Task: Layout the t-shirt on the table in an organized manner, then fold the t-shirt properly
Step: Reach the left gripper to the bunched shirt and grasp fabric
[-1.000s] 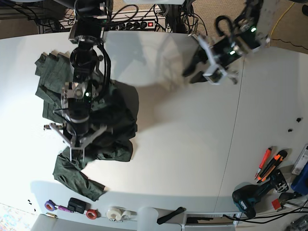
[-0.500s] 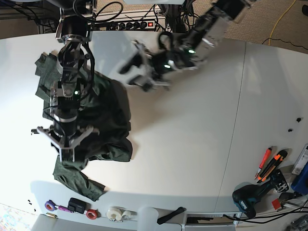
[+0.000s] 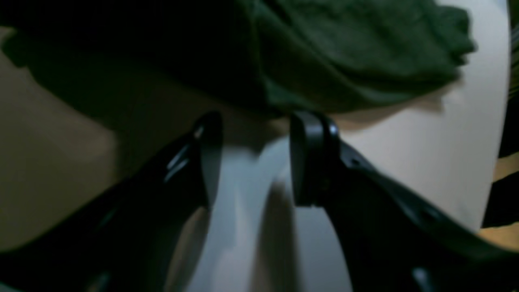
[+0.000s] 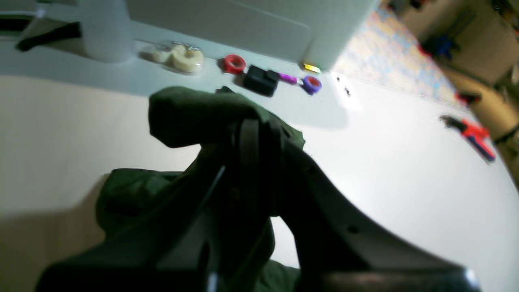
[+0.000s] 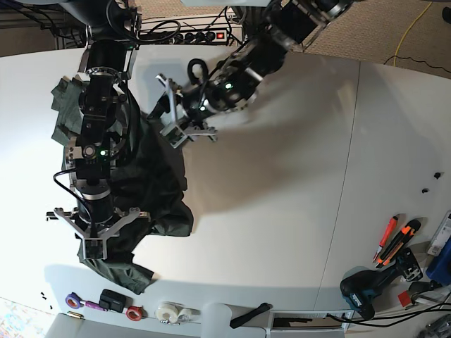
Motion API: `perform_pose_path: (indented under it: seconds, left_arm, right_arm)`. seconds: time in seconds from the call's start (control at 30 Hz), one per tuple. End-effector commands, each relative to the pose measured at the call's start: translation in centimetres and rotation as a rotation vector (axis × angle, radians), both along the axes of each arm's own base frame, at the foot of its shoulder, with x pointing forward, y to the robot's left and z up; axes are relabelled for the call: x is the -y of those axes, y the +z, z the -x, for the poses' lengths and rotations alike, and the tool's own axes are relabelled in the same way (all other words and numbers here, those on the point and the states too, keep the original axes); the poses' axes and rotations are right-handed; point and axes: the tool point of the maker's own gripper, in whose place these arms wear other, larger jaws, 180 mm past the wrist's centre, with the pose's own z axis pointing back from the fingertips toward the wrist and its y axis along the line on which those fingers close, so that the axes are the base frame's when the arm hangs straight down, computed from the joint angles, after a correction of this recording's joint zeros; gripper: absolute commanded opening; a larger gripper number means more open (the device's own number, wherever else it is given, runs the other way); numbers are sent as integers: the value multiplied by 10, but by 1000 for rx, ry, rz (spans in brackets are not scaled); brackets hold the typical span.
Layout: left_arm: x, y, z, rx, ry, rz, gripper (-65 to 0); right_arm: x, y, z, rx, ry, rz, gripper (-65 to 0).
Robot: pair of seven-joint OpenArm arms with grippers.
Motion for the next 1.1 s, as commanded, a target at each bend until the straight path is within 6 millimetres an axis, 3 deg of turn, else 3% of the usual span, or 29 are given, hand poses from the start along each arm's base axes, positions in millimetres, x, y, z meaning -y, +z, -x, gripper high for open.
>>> perform_pose_path:
  seconds: [0.0,0.23,0.43,0.5,0.6,0.73,0.87,1.07]
  left_arm:
    - [18,21,-9,23,-2,66,-368]
    - [33,26,-11,-21,-8,122,-368]
    - [26,18,-19,-34,77,89,-380]
    - [22,15,-23,-39,121,80,-458]
    - [18,13,-26,-41,158,74,-650]
    - [13,10,-31,49,142,-4,-650]
    - [-9,7,-53,140,205,-96,-650]
    - [-74,2,-86,176,315,-148,-650]
  right_arm:
    - [0,23,-3,74,8,12,-650]
    - [-4,22,-4,75,22,-8,-650]
    - [-10,21,-5,74,48,-46,-650]
    - [-10,21,-5,74,50,-48,-650]
    - [-10,21,-5,74,49,-47,-650]
    - [-6,22,-4,72,38,-17,-650]
    - [14,28,-2,72,-8,78,-650]
    - [29,31,0,69,-34,109,-650]
